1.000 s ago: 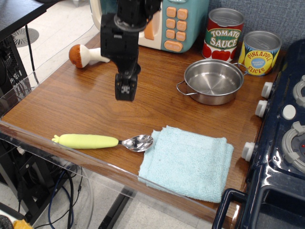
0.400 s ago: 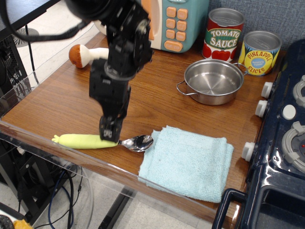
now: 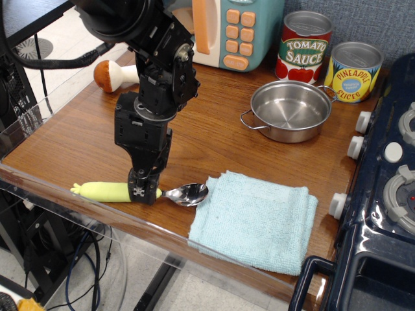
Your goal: Move the corn to the back of the table to the left of the pot
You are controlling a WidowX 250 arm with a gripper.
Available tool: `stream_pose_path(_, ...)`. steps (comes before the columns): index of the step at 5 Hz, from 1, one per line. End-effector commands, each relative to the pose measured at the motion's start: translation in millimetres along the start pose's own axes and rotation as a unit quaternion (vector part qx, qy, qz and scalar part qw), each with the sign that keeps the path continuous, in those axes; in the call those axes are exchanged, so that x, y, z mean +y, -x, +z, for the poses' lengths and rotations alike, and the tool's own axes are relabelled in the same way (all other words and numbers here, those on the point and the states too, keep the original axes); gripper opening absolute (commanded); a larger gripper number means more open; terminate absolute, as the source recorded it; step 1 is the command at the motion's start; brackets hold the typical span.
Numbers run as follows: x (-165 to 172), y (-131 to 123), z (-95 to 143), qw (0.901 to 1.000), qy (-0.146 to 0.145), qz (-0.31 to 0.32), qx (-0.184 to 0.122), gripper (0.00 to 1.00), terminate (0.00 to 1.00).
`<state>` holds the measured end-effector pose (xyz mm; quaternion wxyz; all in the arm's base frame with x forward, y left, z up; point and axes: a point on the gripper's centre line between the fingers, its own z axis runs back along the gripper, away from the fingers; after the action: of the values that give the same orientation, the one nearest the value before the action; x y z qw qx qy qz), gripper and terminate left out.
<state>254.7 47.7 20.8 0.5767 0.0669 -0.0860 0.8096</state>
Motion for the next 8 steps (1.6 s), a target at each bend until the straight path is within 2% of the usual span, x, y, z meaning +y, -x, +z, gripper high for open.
stream_pose_path(1, -9, 4, -3, 1.0000, 0.002, -0.003, 0.003, 0.00, 0.00)
stream_pose_path(2, -10, 5, -3, 0.9999, 0.008, -0.004, -0.010, 0.00, 0.00)
stream_pose_path(3, -10, 3, -1, 0.9999, 0.009, -0.003, -0.005, 0.00, 0.00)
stream_pose_path(4, -14, 1, 11, 0.9990, 0.025, 0.002, 0.036, 0.00, 0.00)
stream_pose_path(5, -16, 0, 21, 0.9980, 0.021, 0.020, 0.056, 0.00, 0.00)
stream_pose_path(6, -31, 2, 38, 0.9947, 0.038, 0.056, 0.078, 0.00, 0.00)
stream_pose_path(7, -49, 4, 50, 0.9937, 0.020, 0.092, 0.061, 0.00, 0.00)
stream_pose_path(8, -77, 6, 64, 0.9885, 0.024, 0.144, 0.041, 0.00, 0.00)
